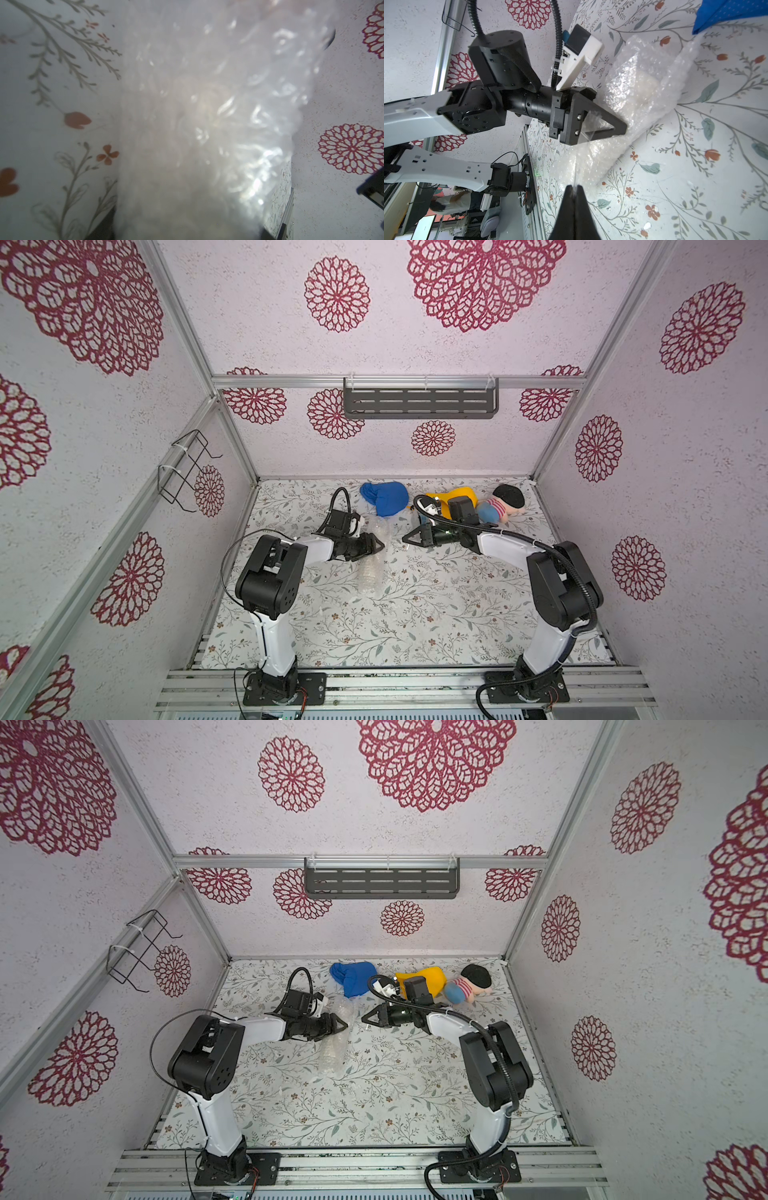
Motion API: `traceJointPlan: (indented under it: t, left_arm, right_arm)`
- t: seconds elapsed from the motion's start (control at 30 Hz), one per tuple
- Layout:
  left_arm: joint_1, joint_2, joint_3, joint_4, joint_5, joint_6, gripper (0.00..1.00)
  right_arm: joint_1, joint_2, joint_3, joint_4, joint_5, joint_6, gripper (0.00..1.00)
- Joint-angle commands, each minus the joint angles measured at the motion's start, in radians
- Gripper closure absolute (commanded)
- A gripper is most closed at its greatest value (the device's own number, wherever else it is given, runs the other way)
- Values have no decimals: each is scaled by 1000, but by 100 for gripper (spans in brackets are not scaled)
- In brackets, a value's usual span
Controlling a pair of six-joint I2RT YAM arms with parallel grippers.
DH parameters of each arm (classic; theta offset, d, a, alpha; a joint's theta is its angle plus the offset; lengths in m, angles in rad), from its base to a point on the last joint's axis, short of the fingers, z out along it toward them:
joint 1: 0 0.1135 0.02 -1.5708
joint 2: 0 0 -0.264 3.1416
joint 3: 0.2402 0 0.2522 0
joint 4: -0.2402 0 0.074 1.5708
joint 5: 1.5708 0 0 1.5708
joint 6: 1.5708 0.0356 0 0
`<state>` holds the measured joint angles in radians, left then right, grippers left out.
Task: Wrap vases in bubble wrap
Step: Stick the tape on the bubble wrap.
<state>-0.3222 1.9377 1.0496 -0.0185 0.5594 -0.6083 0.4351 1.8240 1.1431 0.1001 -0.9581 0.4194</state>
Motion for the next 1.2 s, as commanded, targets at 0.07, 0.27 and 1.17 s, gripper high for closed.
traceJointPlan:
  t: [0.07,0.27,1.17]
  left_arm:
    - [-7,4,18,54,90,34,97]
    - [-7,16,33,30,89,40,99]
    - [-14,67,61,-4,87,40,100]
  right_arm:
    - [28,58,92,-66,-58,-100,100]
    - [45,123,224,-230,-54,-199,100]
    - [53,375,544,-566,56,-378,100]
